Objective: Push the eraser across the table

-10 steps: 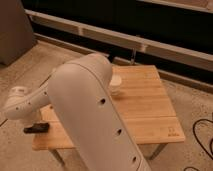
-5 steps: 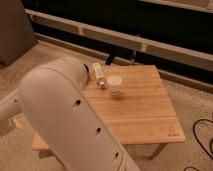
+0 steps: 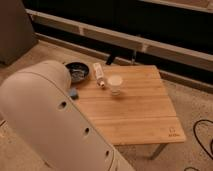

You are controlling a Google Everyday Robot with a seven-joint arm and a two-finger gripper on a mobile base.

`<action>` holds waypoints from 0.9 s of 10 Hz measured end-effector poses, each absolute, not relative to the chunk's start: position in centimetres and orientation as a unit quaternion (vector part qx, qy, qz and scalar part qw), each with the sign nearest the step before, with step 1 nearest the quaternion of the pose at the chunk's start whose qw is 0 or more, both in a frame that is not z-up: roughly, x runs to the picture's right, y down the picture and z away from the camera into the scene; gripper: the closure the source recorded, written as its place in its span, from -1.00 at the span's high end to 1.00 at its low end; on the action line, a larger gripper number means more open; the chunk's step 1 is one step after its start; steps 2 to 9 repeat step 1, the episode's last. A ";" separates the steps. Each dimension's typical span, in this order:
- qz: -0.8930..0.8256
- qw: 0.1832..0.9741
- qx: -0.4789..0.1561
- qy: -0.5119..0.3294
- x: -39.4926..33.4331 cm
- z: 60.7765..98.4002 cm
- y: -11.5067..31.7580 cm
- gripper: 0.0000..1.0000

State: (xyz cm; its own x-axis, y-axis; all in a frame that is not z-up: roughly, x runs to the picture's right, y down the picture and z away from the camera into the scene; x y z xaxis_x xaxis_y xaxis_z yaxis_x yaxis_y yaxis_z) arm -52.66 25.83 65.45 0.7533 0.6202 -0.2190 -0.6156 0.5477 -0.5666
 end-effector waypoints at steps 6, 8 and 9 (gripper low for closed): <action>0.351 0.880 -0.321 -0.004 -52.7 65.4 25.8 0.30; 0.351 0.880 -0.321 -0.004 -52.7 65.4 25.8 0.30; 0.351 0.880 -0.321 -0.004 -52.7 65.4 25.8 0.30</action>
